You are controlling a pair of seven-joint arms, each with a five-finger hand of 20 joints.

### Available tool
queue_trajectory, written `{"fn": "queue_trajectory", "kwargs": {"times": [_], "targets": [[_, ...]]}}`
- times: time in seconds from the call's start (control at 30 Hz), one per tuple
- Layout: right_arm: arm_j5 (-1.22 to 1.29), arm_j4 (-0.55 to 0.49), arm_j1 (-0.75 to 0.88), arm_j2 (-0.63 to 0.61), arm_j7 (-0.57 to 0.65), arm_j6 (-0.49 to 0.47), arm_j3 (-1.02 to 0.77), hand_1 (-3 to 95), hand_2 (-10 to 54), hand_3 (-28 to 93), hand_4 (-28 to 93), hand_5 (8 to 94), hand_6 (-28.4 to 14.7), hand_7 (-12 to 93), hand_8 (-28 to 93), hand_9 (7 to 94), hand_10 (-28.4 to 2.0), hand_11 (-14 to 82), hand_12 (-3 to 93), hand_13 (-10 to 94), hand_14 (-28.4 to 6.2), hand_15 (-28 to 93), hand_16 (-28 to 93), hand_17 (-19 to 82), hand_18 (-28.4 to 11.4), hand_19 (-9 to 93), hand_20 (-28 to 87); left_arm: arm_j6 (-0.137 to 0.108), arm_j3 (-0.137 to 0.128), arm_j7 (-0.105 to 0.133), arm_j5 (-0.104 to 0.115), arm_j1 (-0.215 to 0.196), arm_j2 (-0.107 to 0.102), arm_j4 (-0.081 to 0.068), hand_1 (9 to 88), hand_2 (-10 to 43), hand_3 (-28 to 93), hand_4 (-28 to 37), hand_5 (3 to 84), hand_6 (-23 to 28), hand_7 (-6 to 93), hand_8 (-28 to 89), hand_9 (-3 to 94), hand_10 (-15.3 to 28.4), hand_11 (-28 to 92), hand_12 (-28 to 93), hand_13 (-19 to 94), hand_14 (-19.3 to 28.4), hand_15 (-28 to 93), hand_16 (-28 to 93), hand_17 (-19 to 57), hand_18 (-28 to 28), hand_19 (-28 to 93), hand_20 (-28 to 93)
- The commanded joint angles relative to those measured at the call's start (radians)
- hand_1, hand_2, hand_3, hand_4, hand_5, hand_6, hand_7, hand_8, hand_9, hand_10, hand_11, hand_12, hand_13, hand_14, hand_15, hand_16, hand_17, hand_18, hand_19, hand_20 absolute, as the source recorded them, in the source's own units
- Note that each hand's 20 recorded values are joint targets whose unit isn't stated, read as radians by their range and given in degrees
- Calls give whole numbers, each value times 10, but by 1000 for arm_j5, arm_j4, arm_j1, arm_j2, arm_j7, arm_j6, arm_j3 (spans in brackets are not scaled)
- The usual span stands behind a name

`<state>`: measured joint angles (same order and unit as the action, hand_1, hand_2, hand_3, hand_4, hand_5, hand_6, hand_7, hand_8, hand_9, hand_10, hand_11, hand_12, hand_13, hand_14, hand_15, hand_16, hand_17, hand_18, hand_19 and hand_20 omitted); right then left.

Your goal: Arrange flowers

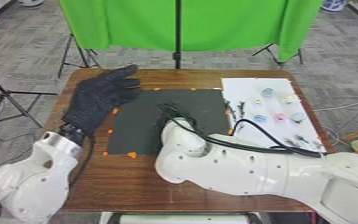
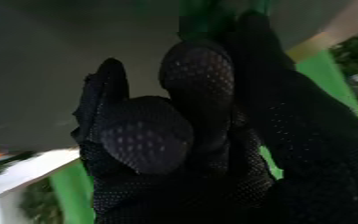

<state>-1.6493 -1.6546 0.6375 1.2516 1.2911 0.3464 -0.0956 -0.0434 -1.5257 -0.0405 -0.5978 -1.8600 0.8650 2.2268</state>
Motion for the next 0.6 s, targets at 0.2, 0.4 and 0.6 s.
{"fn": "queue_trajectory", "kwargs": {"times": [0.2, 0.4, 0.6], "targets": [[92, -8, -1, -26, -54, 28, -47, 475, -54, 656, -283, 788, -19, 165, -1, 867, -108, 343, 180, 849, -54, 679, 184, 397, -217, 932, 88, 10, 18, 26, -2, 54, 24, -10, 218, 79, 777, -229, 417, 124, 126, -83, 347, 229, 320, 110, 238, 284, 548, -110, -94, 275, 612, 53], [141, -18, 3, -23, -67, -13, -68, 453, -40, 645, -283, 771, -11, 156, -21, 867, -106, 295, 176, 830, -60, 680, 186, 377, -217, 932, 72, -6, -11, 61, -3, 4, 9, 14, 219, 78, 778, -228, 416, 123, 128, -83, 346, 229, 321, 110, 238, 284, 548, -110, -95, 275, 612, 52], [137, -19, -26, -17, -89, -7, -32, 348, 2, 700, -281, 718, -44, 144, -119, 842, -134, 347, 195, 817, -70, 704, 183, 367, -232, 932, 94, -62, -73, 143, -1, -114, -20, 68, 219, 78, 778, -229, 416, 123, 129, -85, 346, 229, 321, 111, 238, 284, 549, -110, -95, 275, 613, 50]]}}
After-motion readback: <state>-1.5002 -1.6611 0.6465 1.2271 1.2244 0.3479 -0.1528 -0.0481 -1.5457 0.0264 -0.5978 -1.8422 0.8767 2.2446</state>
